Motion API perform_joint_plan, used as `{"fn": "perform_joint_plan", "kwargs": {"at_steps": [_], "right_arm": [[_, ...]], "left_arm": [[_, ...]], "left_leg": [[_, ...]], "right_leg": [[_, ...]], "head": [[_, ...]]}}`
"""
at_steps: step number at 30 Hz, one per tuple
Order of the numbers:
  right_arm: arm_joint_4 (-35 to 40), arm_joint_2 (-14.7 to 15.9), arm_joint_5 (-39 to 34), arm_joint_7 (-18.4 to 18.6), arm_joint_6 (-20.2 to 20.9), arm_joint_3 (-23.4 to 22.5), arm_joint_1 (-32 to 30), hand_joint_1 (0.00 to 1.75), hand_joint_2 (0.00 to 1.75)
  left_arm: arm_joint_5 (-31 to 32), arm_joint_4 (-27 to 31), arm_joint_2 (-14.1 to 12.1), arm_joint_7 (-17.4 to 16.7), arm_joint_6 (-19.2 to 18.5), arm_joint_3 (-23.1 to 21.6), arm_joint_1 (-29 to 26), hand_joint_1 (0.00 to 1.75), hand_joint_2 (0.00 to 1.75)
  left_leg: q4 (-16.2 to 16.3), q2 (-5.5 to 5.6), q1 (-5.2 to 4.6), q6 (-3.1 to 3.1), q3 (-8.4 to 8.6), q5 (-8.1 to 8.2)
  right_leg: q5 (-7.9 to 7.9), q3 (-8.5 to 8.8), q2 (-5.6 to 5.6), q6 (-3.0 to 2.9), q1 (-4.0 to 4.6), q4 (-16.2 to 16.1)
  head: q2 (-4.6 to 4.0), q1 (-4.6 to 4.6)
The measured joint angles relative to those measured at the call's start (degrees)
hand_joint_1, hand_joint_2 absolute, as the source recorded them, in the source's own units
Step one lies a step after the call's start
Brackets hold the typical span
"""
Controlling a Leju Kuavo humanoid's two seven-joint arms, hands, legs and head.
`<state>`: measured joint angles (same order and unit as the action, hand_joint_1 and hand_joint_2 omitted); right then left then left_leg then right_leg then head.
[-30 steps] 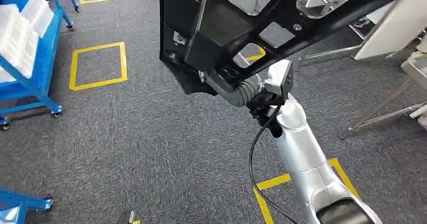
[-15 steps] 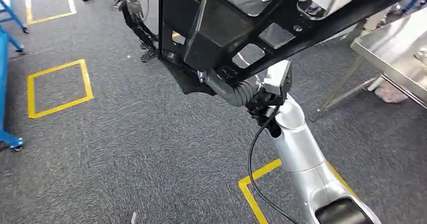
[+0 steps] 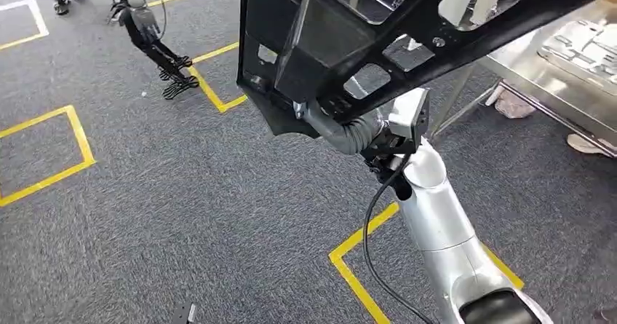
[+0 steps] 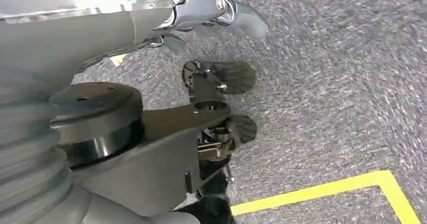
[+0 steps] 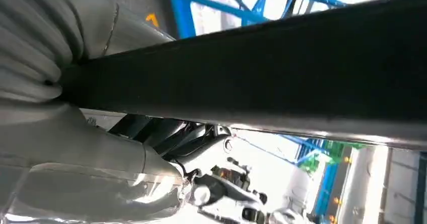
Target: Take the parts from the cabinet and place them on the table.
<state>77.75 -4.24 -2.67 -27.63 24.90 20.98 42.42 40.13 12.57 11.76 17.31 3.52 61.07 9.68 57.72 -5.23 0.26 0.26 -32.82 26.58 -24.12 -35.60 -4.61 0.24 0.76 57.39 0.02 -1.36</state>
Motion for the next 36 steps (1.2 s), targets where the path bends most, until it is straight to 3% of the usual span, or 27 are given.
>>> {"fn": "perform_joint_plan", "kwargs": {"at_steps": [3,4,5,6,8,9,10,12,13,14,17,18,19,20,21,23,24,25,26,27,28,29,30,33,34,35,36], "right_arm": [[0.11,0.02,0.00,0.00,0.04,-0.11,0.00,1.75,1.75],[0.28,0.04,0.02,-0.04,0.07,-0.17,-0.02,1.75,1.75],[0.24,-0.02,0.00,-0.11,0.09,-0.15,0.26,1.75,1.75],[0.24,-0.32,0.00,-0.11,0.11,-0.15,0.35,1.75,1.75],[0.15,-0.42,0.02,-0.11,0.33,-0.09,0.10,1.75,1.75],[0.13,-0.42,0.04,-0.09,0.33,-0.04,-0.10,1.75,1.75],[0.13,-0.41,0.07,-0.07,0.33,-0.04,-0.23,1.75,1.75],[0.15,-0.42,0.07,-0.07,0.33,-0.04,-0.18,1.75,1.75],[0.15,-0.42,0.07,-0.07,0.33,-0.04,-0.17,1.75,1.75],[0.15,-0.42,0.07,-0.07,0.33,-0.04,-0.11,1.75,1.75],[0.15,-0.42,0.07,-0.07,0.33,-0.07,-0.20,1.75,1.75],[0.15,-0.37,0.06,-0.07,0.33,-0.15,-0.19,1.75,1.75],[0.17,-0.35,0.04,-0.09,0.33,-0.26,-0.20,1.75,1.75],[0.20,-0.31,0.02,-0.09,0.33,-0.33,-0.04,1.75,1.75],[0.22,-0.33,0.00,-0.11,0.33,-0.31,0.02,1.75,1.75],[0.17,-0.31,0.00,-0.11,0.44,-0.28,-0.18,1.75,1.75],[0.13,-0.24,0.00,-0.11,0.48,-0.31,-0.33,1.75,1.75],[0.13,-0.22,0.00,-0.11,0.50,-0.31,-0.45,1.75,1.75],[0.13,-0.22,-0.02,-0.11,0.68,-0.31,-0.45,1.75,1.75],[0.15,-0.22,-0.02,-0.11,0.72,-0.31,-0.39,1.75,1.75],[0.17,-0.22,-0.02,-0.11,0.77,-0.31,-0.30,1.75,1.75],[0.20,-0.22,-0.04,-0.11,0.81,-0.31,-0.13,1.75,1.75],[0.22,-0.37,-0.09,-0.11,0.83,-0.28,-0.04,1.75,1.75],[0.26,-0.31,-0.17,-0.11,0.83,-0.35,0.02,1.75,1.75],[0.42,-0.31,-0.18,-0.11,0.83,-0.42,-0.01,1.75,1.75],[0.46,-0.30,-0.22,-0.18,0.83,-0.42,0.17,1.75,1.75],[0.42,-0.50,-0.24,-0.15,0.81,-0.39,0.47,1.75,1.75]], "left_arm": [[0.00,0.00,0.13,0.00,0.00,-0.02,0.19,0.00,1.75],[0.00,0.00,0.13,0.07,0.00,-0.04,0.20,0.00,1.75],[0.00,0.00,0.13,0.11,0.00,-0.04,0.21,0.00,1.75],[0.00,0.00,0.13,0.09,-0.02,-0.04,0.11,0.00,1.75],[0.00,0.00,0.11,0.09,0.00,-0.04,-0.24,0.00,1.75],[0.00,0.00,0.07,0.09,0.00,-0.02,-0.33,0.00,1.75],[0.00,0.00,0.04,0.09,0.00,-0.02,-0.35,0.00,1.75],[-0.02,0.00,-0.07,0.09,0.02,-0.02,-0.28,0.00,1.75],[-0.02,0.00,-0.09,0.09,0.02,-0.02,-0.26,0.00,1.75],[-0.02,-0.02,-0.09,0.09,0.02,-0.02,-0.26,0.00,1.75],[-0.09,0.00,-0.09,0.09,0.02,-0.02,-0.19,0.00,1.75],[-0.18,-0.02,-0.07,0.09,0.09,-0.02,-0.18,0.00,1.75],[-0.17,0.00,0.07,0.11,0.11,-0.02,-0.11,0.00,1.75],[-0.33,-0.02,0.04,0.13,0.13,-0.02,-0.04,0.00,1.75],[-0.35,-0.02,0.04,0.15,0.13,-0.02,-0.09,0.00,1.75],[-0.42,-0.02,0.00,0.13,0.17,0.00,-0.33,0.00,1.75],[-0.44,-0.02,-0.02,0.13,0.17,0.00,-0.39,0.00,1.75],[-0.44,-0.02,-0.02,0.13,0.17,0.00,-0.39,0.00,1.75],[-0.48,-0.02,-0.02,0.13,0.15,0.00,-0.33,0.00,1.75],[-0.50,-0.02,0.00,0.13,0.17,0.00,-0.28,0.00,1.75],[-0.50,-0.02,0.02,0.13,0.17,0.00,-0.26,0.00,1.75],[-0.50,-0.02,0.04,0.13,0.17,0.00,-0.27,0.00,1.75],[-0.50,-0.02,0.04,0.13,0.18,0.00,-0.28,0.00,1.75],[-0.50,-0.02,0.09,0.13,0.17,0.00,-0.20,0.00,1.75],[-0.50,-0.02,0.18,0.15,0.17,-0.02,-0.12,0.00,1.75],[-0.50,-0.02,0.13,0.18,0.15,-0.02,-0.05,0.00,1.75],[-0.50,-0.02,0.13,0.17,0.13,-0.02,-0.05,0.00,1.75]], "left_leg": [[-0.54,-1.96,-0.26,-0.99,0.96,0.25],[0.27,0.64,0.24,-1.35,0.82,0.94],[3.03,3.16,0.28,-1.33,-0.39,2.78],[7.29,4.26,0.40,-1.42,-2.35,4.99],[16.47,4.87,0.43,-1.70,-7.01,8.40],[18.18,4.87,0.46,-1.81,-8.18,8.14],[16.67,4.89,0.53,-1.85,-7.83,6.42],[7.24,5.48,0.87,-1.95,-3.69,0.80],[2.19,6.97,1.21,-2.03,-1.42,-1.25],[1.21,9.34,1.31,-2.09,-0.82,0.34],[1.19,7.87,0.76,-0.78,-0.92,-0.21],[0.81,7.29,1.02,-0.30,-0.88,-0.51],[0.47,6.44,1.20,0.16,-0.82,-0.78],[0.28,6.04,1.14,0.53,-0.79,-0.82],[0.25,5.39,1.03,0.65,-0.84,-0.84],[0.29,3.93,0.92,0.79,-0.90,-0.73],[0.32,3.17,0.90,0.82,-0.91,-0.67],[0.33,2.45,0.90,0.78,-0.86,-0.57],[0.34,1.82,0.90,0.69,-0.79,-0.48],[0.34,1.24,0.89,0.55,-0.62,-0.35],[0.32,0.65,0.83,0.38,-0.31,-0.19],[0.30,0.18,0.65,0.11,-0.04,0.02],[0.30,-0.24,0.38,-0.30,-0.05,0.19],[-0.10,-2.28,0.31,-1.19,0.64,0.39],[-0.31,-2.42,0.38,-1.62,0.69,1.00],[1.48,0.61,0.55,-1.88,0.61,2.03],[5.34,2.87,0.60,-1.85,-1.02,4.00]], "right_leg": [[0.37,0.29,2.16,-0.74,-0.07,-0.93],[0.81,1.03,2.74,-0.74,-0.60,-1.66],[0.92,1.13,3.45,-1.05,-0.85,-1.81],[0.92,1.12,4.08,-1.27,-0.89,-1.78],[0.87,1.04,5.82,-1.36,-0.85,-1.61],[0.84,0.99,6.68,-1.34,-0.86,-1.43],[0.74,0.98,7.62,-1.21,-0.94,-1.18],[0.31,0.97,9.32,-0.79,-1.17,-0.40],[-0.03,0.89,10.02,-0.46,-1.27,0.17],[-0.20,0.43,10.51,-0.07,-1.07,0.59],[0.26,-0.27,12.00,0.97,-1.52,0.46],[0.34,-0.47,12.47,1.27,-1.44,0.43],[-0.13,-0.55,10.31,1.36,-1.44,1.00],[-1.55,-1.44,7.23,1.62,-1.15,2.82],[-3.91,-3.43,5.75,1.93,-1.19,6.93],[-7.93,-8.19,5.14,2.30,-1.47,16.86],[-8.27,-9.45,5.12,2.39,-1.56,19.33],[-7.32,-9.25,4.99,2.41,-1.58,18.66],[-5.39,-7.64,4.74,2.33,-1.57,15.56],[-2.92,-4.97,4.17,2.14,-1.50,10.43],[-0.50,-1.66,2.46,1.72,-1.25,4.38],[-0.27,0.42,-1.14,1.18,-0.64,0.24],[-0.23,0.40,-0.51,0.67,-0.20,0.18],[-0.14,0.00,1.79,-0.03,-0.06,0.10],[0.34,0.68,2.63,-0.54,-0.92,-0.81],[0.50,1.03,3.32,-0.70,-0.96,-1.21],[0.62,0.98,3.88,-1.01,-1.00,-1.18]], "head": [[0.00,0.18],[-0.02,0.26],[0.00,0.31],[-0.02,0.46],[-0.02,0.61],[-0.02,0.66],[-0.02,0.63],[-0.02,0.66],[0.00,0.63],[-0.02,0.57],[0.00,0.63],[-0.02,0.63],[0.00,0.61],[0.00,-0.31],[0.00,-0.31],[0.00,-0.39],[0.00,-0.44],[0.00,-0.44],[0.00,-0.46],[0.00,-0.44],[-0.02,-0.46],[-0.02,-0.44],[0.00,-0.30],[-0.02,-0.44],[0.00,-0.28],[-0.02,-0.25],[0.00,-0.15]]}}
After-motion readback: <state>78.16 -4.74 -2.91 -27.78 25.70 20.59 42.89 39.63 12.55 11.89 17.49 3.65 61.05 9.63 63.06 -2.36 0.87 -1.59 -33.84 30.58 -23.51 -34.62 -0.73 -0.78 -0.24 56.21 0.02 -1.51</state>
